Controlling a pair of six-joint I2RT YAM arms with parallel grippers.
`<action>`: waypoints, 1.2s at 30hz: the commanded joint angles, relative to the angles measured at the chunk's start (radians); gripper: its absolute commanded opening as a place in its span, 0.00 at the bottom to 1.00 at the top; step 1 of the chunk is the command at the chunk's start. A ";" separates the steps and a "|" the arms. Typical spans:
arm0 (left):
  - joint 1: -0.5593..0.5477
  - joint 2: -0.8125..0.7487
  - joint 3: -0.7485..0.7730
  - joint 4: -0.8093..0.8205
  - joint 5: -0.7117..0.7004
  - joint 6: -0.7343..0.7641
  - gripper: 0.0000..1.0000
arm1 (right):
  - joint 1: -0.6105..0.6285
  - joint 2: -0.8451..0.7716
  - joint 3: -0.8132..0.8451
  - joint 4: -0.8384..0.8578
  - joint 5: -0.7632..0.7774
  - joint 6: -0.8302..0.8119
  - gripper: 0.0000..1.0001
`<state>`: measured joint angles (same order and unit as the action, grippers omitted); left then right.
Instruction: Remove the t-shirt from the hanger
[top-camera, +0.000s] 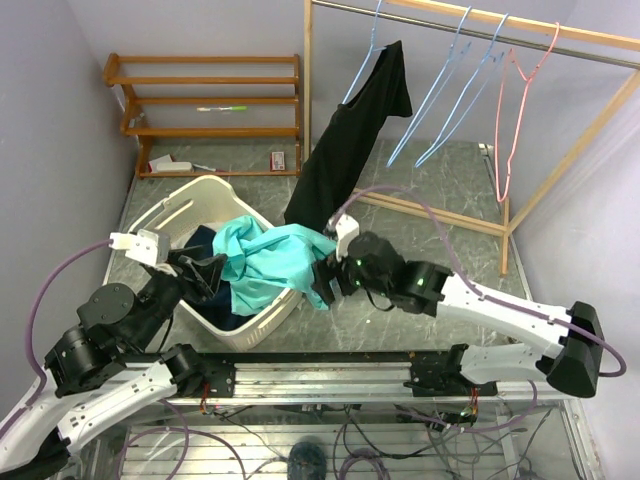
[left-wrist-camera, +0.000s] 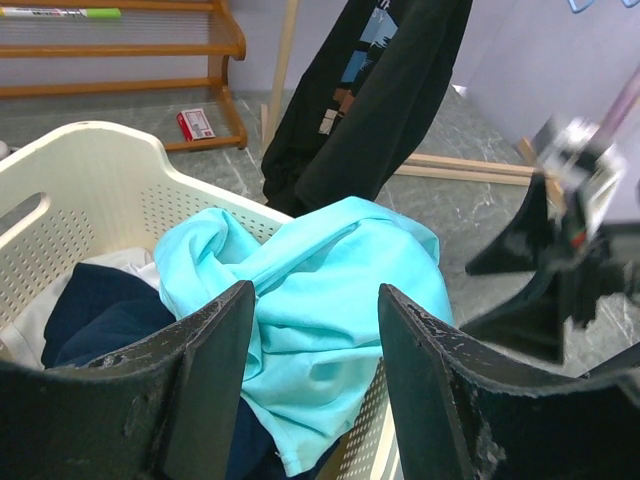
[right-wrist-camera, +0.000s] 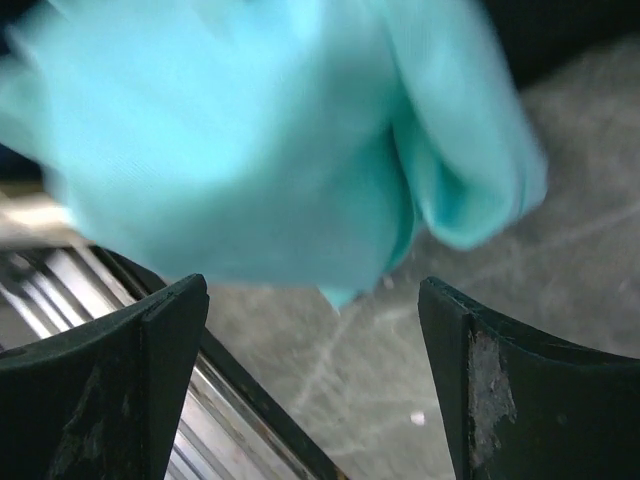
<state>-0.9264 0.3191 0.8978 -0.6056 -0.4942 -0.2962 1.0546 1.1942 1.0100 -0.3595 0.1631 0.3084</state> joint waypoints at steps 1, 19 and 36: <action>0.007 0.006 -0.002 -0.003 -0.022 -0.007 0.63 | -0.001 -0.054 -0.243 0.121 0.017 0.038 0.88; 0.007 0.001 -0.002 -0.009 -0.036 -0.012 0.64 | -0.090 0.123 -0.411 0.548 -0.105 0.007 0.72; 0.008 -0.015 -0.002 -0.010 -0.041 -0.010 0.65 | -0.083 0.028 0.077 0.243 -0.214 -0.072 0.00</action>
<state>-0.9241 0.3119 0.8978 -0.6189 -0.5140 -0.2977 0.9524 1.2121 0.8425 -0.0196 0.0326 0.3126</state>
